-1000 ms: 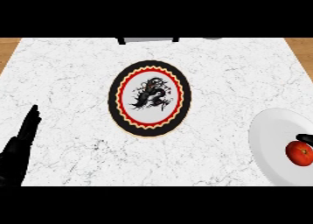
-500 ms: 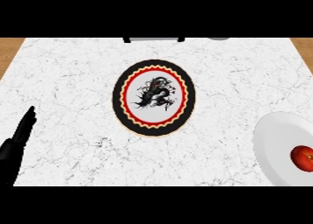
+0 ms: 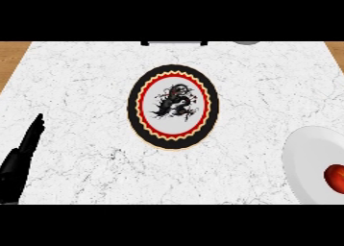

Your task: Pick the tomato from the plate and place it in the plate

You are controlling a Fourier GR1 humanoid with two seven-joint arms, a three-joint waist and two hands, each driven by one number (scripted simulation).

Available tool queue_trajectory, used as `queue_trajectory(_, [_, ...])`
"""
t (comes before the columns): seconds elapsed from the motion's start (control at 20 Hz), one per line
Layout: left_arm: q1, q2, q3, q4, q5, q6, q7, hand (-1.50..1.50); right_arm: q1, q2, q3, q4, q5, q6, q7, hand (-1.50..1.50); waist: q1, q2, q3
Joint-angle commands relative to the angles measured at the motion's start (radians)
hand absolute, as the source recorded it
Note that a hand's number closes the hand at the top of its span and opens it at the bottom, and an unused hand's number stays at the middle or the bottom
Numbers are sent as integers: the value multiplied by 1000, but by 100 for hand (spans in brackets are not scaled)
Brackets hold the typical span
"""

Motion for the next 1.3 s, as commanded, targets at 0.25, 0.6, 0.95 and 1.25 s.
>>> queue_trajectory(0.25, [5, 48, 77, -3, 40, -96, -17, 0, -99, -94, 103, 95, 211, 58, 100, -150, 19, 1, 1])
queue_trajectory(0.6, [-61, -33, 56, 48, -29, -57, 26, 0, -231, -113, 198, 212, 352, 148, 124, -150, 12, 1, 1])
queue_trajectory(0.95, [-1, -38, 77, 32, -57, -79, -24, 0, -317, -111, 294, 293, 575, 179, 48, -150, 11, -1, 0])
queue_trajectory(1.25, [-22, -97, 70, -51, -104, -81, 89, 0, -429, -48, 311, 452, 694, 212, -49, -150, 9, -1, 1])
